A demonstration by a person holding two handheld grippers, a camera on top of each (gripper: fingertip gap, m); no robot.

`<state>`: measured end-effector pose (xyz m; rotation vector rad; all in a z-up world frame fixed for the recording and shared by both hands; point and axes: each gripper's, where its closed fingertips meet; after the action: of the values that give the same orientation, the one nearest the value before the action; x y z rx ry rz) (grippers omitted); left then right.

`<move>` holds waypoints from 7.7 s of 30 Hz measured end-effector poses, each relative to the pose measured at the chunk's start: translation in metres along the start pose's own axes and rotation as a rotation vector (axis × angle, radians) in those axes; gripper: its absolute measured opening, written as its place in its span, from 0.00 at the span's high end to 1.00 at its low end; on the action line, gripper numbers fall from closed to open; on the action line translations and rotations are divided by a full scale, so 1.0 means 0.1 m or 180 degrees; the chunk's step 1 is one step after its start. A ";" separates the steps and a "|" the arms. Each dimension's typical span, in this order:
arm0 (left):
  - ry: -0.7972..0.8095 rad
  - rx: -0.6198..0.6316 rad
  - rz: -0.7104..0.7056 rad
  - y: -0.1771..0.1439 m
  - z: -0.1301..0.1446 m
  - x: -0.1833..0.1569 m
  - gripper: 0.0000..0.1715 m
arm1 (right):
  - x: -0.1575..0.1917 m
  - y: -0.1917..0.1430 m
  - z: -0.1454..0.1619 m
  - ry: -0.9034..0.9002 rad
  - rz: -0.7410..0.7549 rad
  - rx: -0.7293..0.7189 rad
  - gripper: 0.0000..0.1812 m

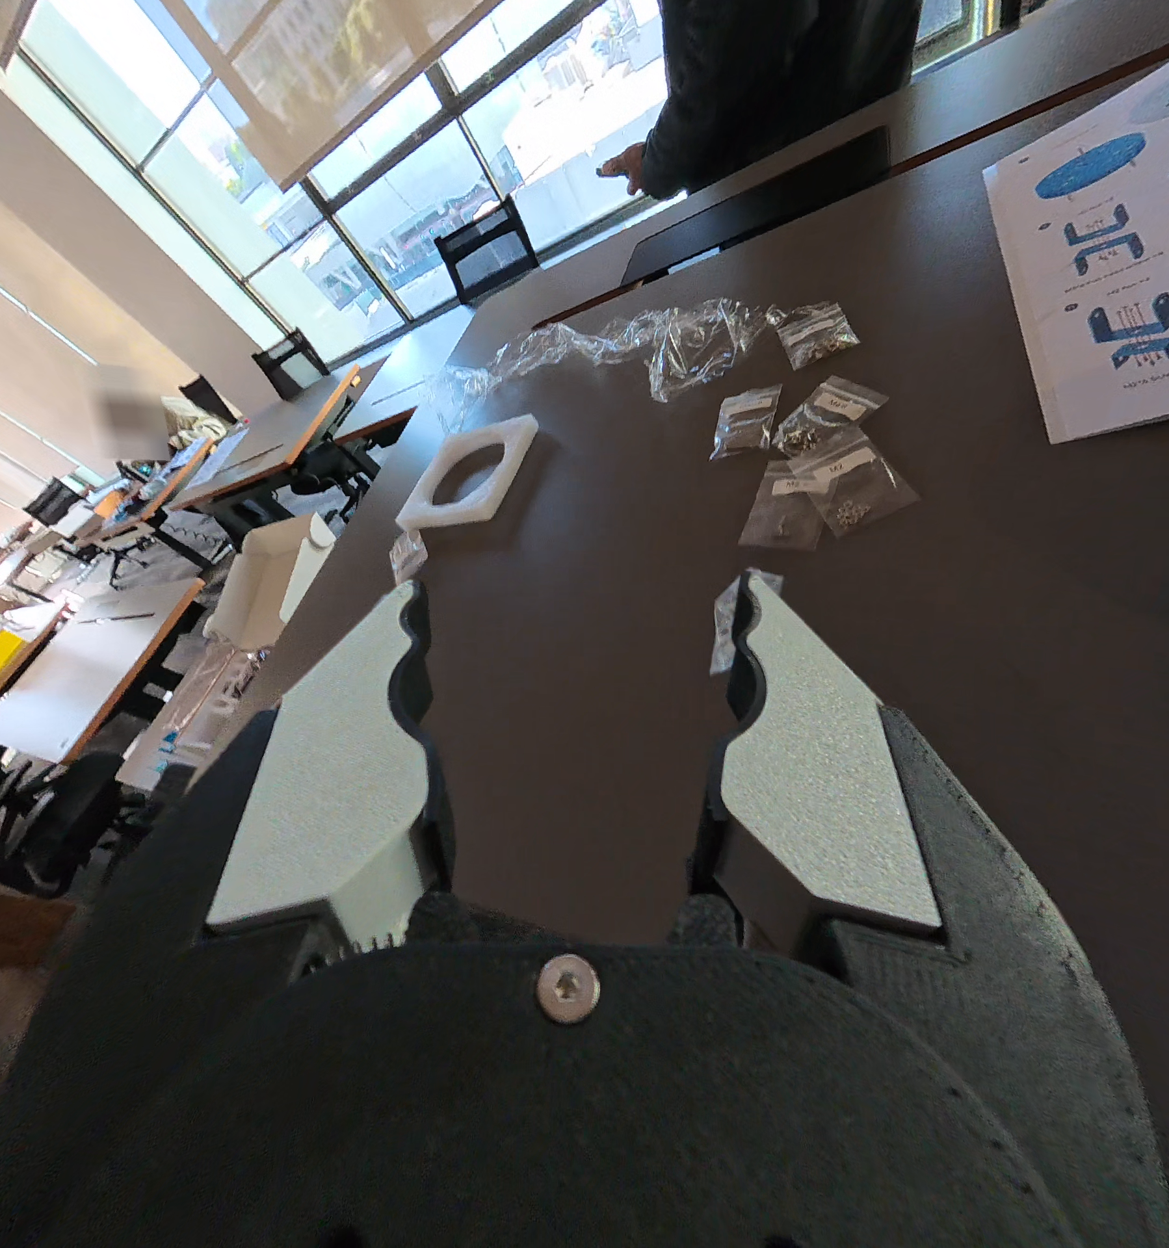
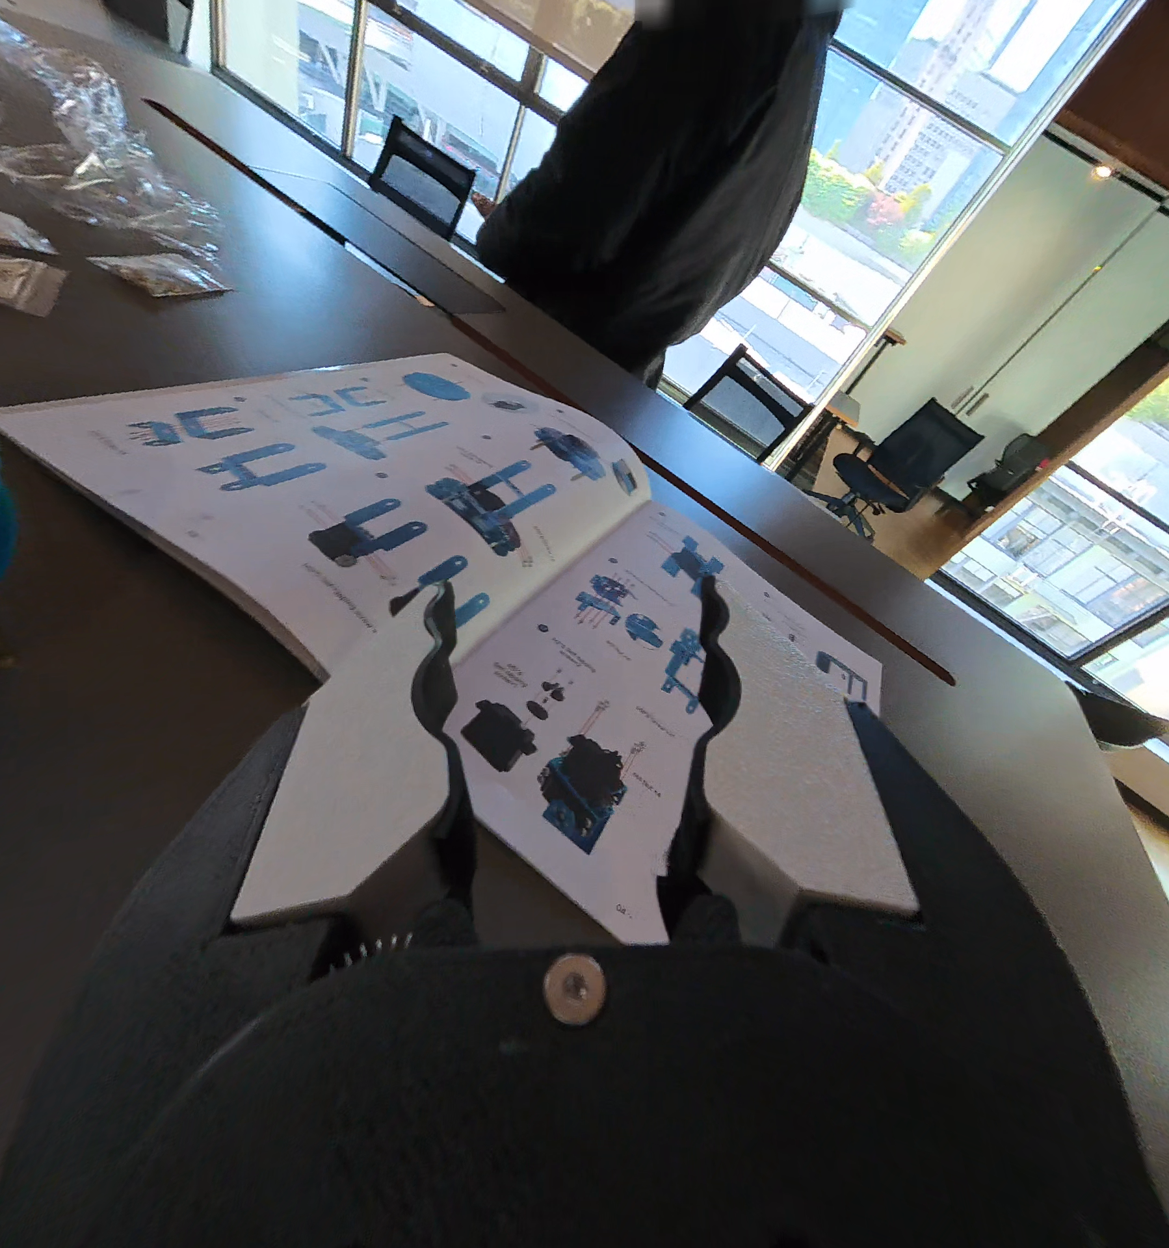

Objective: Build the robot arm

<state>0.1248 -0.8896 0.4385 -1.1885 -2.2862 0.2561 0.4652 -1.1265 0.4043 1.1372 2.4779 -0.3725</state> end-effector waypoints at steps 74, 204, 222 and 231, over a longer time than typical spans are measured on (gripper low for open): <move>-0.0291 -0.1434 0.2443 -0.01 -0.01 -0.88 0.62 | 0.08 -1.68 -0.01 0.0158 -0.0108 -0.0190 0.68; -0.1677 -0.0400 0.0596 2.49 6.95 13.13 0.71 | 16.41 3.59 -4.03 -0.0774 -0.3137 0.0384 0.63; -0.1058 -0.0365 0.2061 3.96 7.29 14.41 0.72 | 17.60 4.03 -3.92 -0.1082 -0.2690 0.1745 0.82; -0.1199 -0.0291 0.1978 3.99 7.51 14.66 0.73 | 17.68 4.11 -3.76 -0.1273 -0.2819 0.2134 0.83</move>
<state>-0.6836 0.5822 0.2081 -2.0261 -2.1732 0.6552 -0.3612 0.4572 -0.0888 0.0120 2.3775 -1.5764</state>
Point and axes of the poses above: each gripper's, where its closed fingertips meet, y out along the fingers, z out of its underside, x = y × z across the jaws, and after that the axes turned 14 degrees about z, right-handed
